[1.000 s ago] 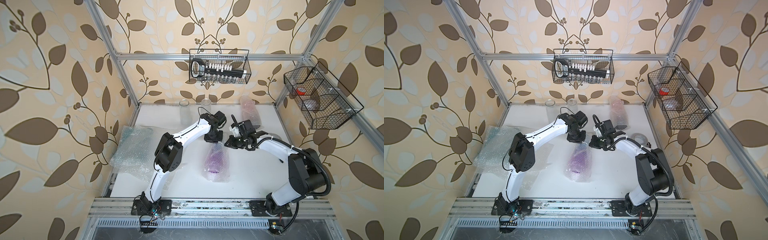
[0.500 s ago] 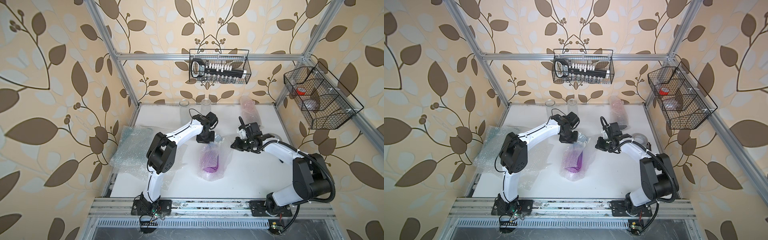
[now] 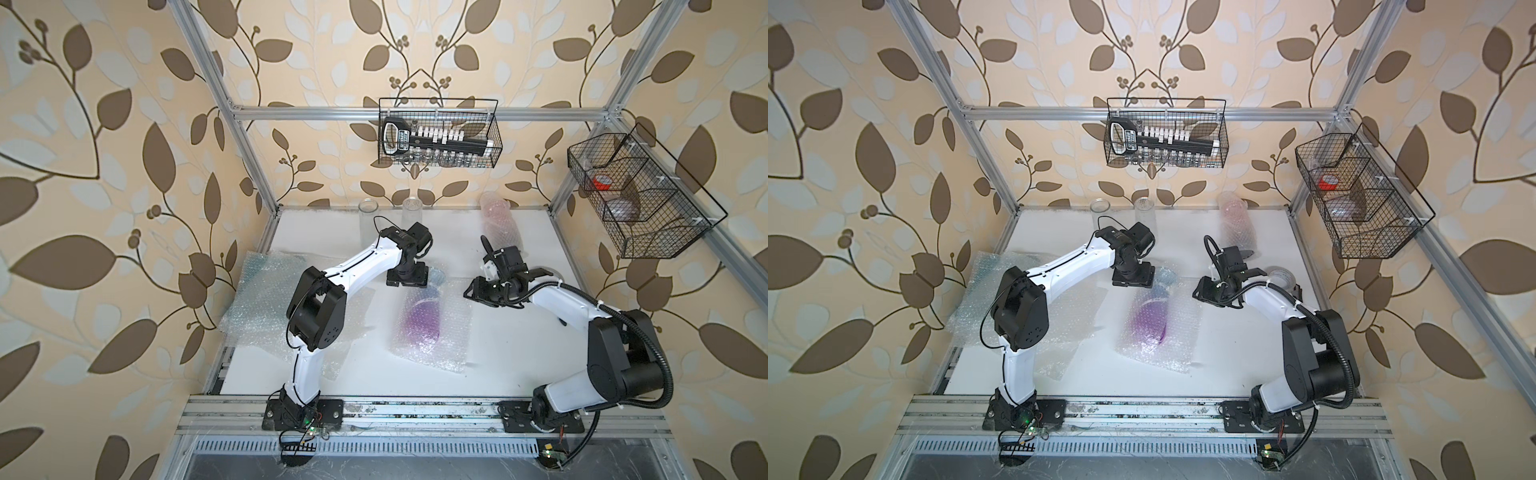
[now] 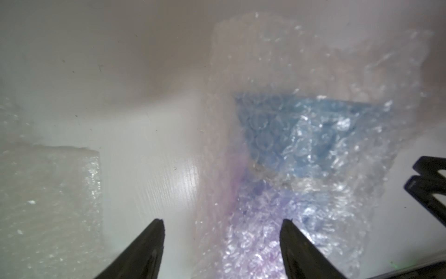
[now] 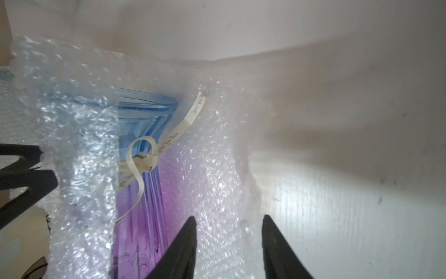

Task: Unwrap the vase from the bubble wrap
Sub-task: Unwrap the bubble wrap at the center of the board.

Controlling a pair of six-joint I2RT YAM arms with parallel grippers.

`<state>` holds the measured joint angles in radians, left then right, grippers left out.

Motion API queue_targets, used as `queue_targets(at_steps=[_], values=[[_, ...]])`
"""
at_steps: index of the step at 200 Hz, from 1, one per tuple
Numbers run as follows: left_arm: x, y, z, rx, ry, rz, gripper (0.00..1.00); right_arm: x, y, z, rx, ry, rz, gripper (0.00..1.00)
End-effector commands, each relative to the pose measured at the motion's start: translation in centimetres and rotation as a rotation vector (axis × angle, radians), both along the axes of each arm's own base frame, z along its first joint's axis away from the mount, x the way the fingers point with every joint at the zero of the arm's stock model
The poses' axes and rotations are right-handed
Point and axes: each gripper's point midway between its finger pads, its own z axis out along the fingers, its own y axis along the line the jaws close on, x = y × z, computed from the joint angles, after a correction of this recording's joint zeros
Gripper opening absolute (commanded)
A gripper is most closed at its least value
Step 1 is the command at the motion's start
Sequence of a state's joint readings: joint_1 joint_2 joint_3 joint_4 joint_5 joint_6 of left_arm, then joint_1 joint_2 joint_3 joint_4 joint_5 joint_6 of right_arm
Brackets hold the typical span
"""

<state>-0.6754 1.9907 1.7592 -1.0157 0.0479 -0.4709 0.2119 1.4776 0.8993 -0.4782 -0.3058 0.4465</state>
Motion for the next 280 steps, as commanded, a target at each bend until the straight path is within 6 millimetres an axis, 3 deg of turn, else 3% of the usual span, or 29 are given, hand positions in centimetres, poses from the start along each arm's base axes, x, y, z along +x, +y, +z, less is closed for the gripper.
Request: queue_targets(at_steps=[1, 29, 51, 76, 119, 148, 169, 246, 280], values=[[-2.0, -0.8, 5.1, 0.017, -0.087, -0.102, 0.81, -0.5, -1.3, 2.4, -0.06, -0.039, -0.009, 0.57], [-3.4, -2.7, 5.8, 0.133, -0.138, -0.206, 0.83, -2.4, -1.3, 3.0, -0.034, -0.033, -0.025, 0.61], [-4.0, -4.9, 5.1, 0.166, -0.152, -0.261, 0.83, -3.8, -0.8, 2.9, 0.027, -0.025, -0.045, 0.63], [-4.3, -7.1, 3.9, 0.2, -0.158, -0.295, 0.82, -5.4, -0.3, 0.9, 0.091, 0.032, -0.067, 0.64], [-3.6, -7.3, 1.2, 0.304, -0.171, -0.305, 0.78, -6.6, 0.1, -0.3, 0.139, 0.043, -0.074, 0.64], [-3.0, -6.9, 0.8, 0.338, -0.191, -0.283, 0.71, -7.1, 0.0, -0.6, 0.133, 0.047, -0.075, 0.64], [-3.0, -6.8, 0.8, 0.342, -0.193, -0.27, 0.62, -7.2, 0.0, -0.6, 0.137, 0.046, -0.081, 0.64], [-3.5, -6.5, 2.8, 0.264, -0.187, -0.229, 0.05, -6.1, -0.1, 1.0, 0.127, 0.008, -0.073, 0.63], [-3.8, -5.7, 4.5, 0.2, -0.163, -0.205, 0.0, -5.5, 0.0, 1.6, 0.128, -0.008, -0.072, 0.63]])
